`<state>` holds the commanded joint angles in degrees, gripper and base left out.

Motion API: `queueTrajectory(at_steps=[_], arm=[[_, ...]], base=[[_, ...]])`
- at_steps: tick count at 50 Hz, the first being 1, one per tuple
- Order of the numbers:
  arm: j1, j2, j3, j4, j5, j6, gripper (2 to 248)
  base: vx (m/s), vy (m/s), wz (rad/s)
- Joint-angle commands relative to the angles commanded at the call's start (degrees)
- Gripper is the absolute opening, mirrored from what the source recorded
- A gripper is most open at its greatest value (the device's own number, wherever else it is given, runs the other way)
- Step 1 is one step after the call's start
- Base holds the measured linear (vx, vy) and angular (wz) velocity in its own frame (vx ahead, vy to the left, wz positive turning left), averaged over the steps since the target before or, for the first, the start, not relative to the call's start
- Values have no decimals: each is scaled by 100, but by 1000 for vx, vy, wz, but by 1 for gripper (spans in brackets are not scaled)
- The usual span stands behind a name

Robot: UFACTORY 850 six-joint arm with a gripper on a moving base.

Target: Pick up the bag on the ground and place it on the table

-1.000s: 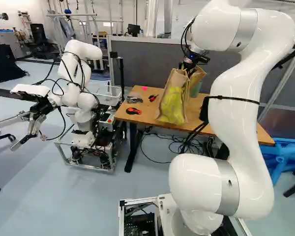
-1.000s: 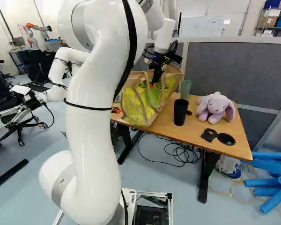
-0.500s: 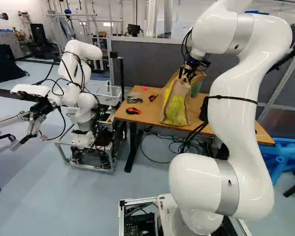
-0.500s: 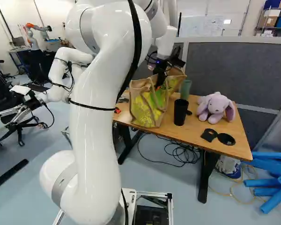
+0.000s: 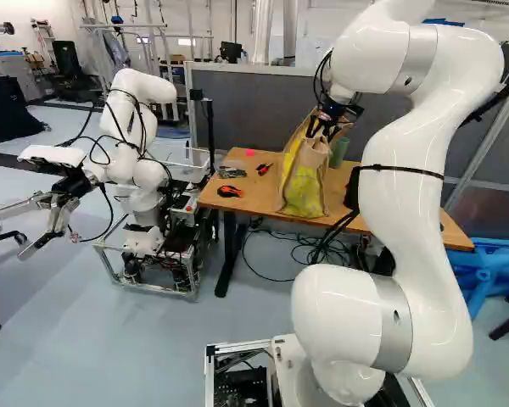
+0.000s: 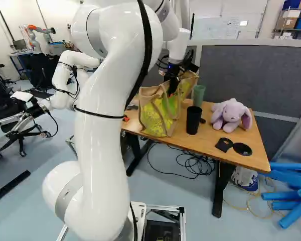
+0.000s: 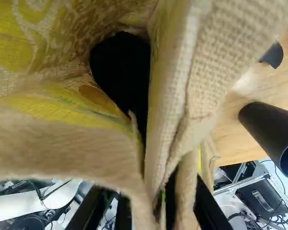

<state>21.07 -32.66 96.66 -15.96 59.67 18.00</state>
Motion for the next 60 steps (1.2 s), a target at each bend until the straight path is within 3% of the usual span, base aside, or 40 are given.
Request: queueTrajectory(at_steps=[4,5,9,10,15,16,20,21,25,26,60], arm=[[0,0,0,0,0,0,80],[0,0,0,0,0,0,115],[0,0,0,0,0,0,115],[0,0,0,0,0,0,150],[0,0,0,0,0,0,150],[0,0,0,0,0,0,187],[0,23,-2,0,0,0,187],[0,33,-3,0,0,0,224],[0,78,-6,0,0,0,224],[0,90,-7,0,0,0,247],[-1,533,-5,0,0,0,247]], base=[[0,0,0],[0,0,0],[0,0,0],[0,0,0],[0,0,0],[0,0,0],[0,0,0],[0,0,0],[0,0,0],[0,0,0],[0,0,0]])
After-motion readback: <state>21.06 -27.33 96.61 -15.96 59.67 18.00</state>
